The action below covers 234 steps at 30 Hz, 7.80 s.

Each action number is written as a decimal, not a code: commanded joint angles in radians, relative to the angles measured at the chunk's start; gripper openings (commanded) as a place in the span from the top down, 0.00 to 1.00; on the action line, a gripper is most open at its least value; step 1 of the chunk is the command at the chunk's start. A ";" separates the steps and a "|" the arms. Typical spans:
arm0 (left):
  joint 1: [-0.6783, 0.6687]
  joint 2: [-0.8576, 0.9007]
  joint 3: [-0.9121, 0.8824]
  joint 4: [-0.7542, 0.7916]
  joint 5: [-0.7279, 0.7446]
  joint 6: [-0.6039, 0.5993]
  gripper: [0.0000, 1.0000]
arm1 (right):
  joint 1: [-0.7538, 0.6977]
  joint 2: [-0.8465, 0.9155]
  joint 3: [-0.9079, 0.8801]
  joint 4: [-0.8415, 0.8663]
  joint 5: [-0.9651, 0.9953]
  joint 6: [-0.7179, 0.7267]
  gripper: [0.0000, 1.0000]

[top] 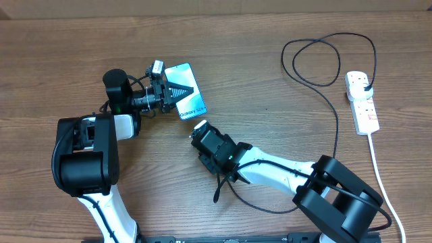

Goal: Plug charger to phone and switch on socket

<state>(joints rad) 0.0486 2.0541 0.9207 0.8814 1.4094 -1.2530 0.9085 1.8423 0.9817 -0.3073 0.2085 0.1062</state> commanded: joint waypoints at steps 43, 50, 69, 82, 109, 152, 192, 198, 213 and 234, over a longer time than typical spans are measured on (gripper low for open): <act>-0.050 -0.004 -0.002 0.005 -0.069 -0.160 0.96 | -0.484 -0.002 0.095 0.023 -1.416 0.308 0.96; -0.058 -0.004 -0.002 0.005 -0.091 -0.185 0.95 | -0.492 -0.002 0.096 0.094 -1.415 0.365 0.96; -0.059 -0.004 -0.002 0.013 -0.105 -0.214 0.96 | -0.529 -0.002 0.095 0.192 -1.371 0.472 0.96; -0.059 -0.004 -0.002 0.013 -0.104 -0.214 0.96 | -0.529 -0.001 0.095 0.193 -1.369 0.497 0.96; -0.059 -0.004 -0.002 0.013 -0.109 -0.214 0.96 | -0.510 -0.001 0.072 0.162 -1.350 0.519 0.96; -0.072 -0.004 -0.002 0.013 -0.111 -0.206 0.96 | -0.510 -0.001 0.072 0.209 -1.336 0.557 0.96; -0.105 -0.004 -0.002 0.014 -0.096 -0.138 0.96 | -0.510 -0.001 0.072 0.240 -1.271 0.602 0.96; -0.105 -0.004 -0.002 0.014 -0.075 -0.110 0.96 | -0.511 -0.001 0.072 0.240 -1.270 0.601 0.96; -0.105 -0.004 -0.002 0.021 0.068 -0.203 0.96 | -0.512 -0.001 0.072 0.243 -1.256 0.570 0.96; -0.101 -0.004 -0.002 0.071 0.166 -0.179 0.96 | -0.512 -0.001 0.072 0.187 -1.263 0.499 0.96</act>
<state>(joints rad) -0.0395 2.0602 0.9211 0.9421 1.4345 -1.4372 0.4084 1.8488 1.0527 -0.1257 -1.1496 0.6140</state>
